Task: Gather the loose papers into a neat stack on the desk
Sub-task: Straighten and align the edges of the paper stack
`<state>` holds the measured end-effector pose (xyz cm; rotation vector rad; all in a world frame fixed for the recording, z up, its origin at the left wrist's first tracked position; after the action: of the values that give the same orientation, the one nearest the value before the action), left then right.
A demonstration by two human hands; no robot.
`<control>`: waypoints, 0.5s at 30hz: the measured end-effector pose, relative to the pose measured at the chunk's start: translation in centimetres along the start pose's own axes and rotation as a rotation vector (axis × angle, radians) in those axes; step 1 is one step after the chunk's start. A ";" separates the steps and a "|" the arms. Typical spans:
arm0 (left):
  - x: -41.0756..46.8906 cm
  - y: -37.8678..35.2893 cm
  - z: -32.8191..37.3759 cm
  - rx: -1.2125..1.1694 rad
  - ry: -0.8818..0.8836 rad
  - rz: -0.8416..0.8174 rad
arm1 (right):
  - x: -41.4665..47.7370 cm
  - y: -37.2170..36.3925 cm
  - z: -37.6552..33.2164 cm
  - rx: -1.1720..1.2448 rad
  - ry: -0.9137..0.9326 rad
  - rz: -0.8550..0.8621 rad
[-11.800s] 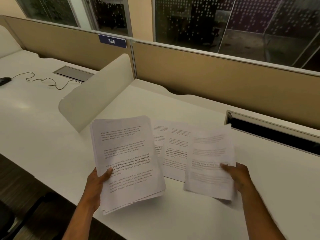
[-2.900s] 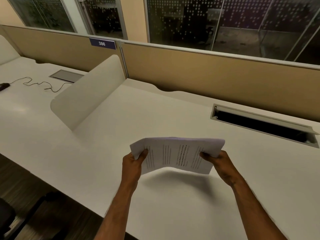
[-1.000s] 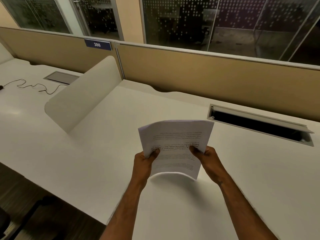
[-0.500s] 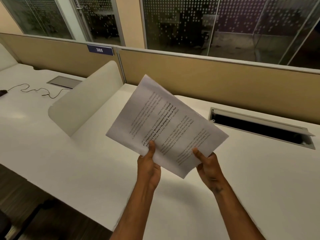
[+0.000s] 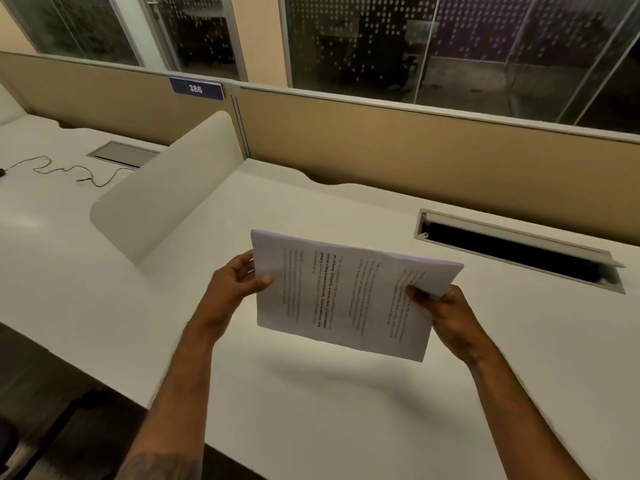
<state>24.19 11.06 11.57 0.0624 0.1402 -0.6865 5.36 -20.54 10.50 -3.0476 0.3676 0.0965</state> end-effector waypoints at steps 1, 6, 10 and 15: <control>0.3 -1.1 -0.2 0.012 -0.002 -0.032 | 0.1 -0.1 0.3 -0.007 -0.009 -0.011; 0.1 -3.9 -2.6 -0.037 -0.020 0.174 | 0.7 0.6 2.2 -0.016 -0.081 0.023; -0.9 -4.7 -4.6 -0.066 -0.036 0.250 | 1.0 1.0 2.9 -0.033 -0.076 0.044; -2.4 -6.2 -8.8 -0.157 0.038 0.292 | 0.6 0.4 6.5 0.004 -0.189 0.054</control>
<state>17.46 8.62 3.19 -0.0544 0.2168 -0.3819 5.47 -20.59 3.97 -2.9907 0.4341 0.3830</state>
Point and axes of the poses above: each hand's wrist, its own x-axis towards the middle knuckle, its own y-axis out of the back of the hand, z = x × y, the point moved 6 cm from there along x, towards the middle knuckle, and after that the axes turned 10 degrees about -z, right-handed, at the moved point
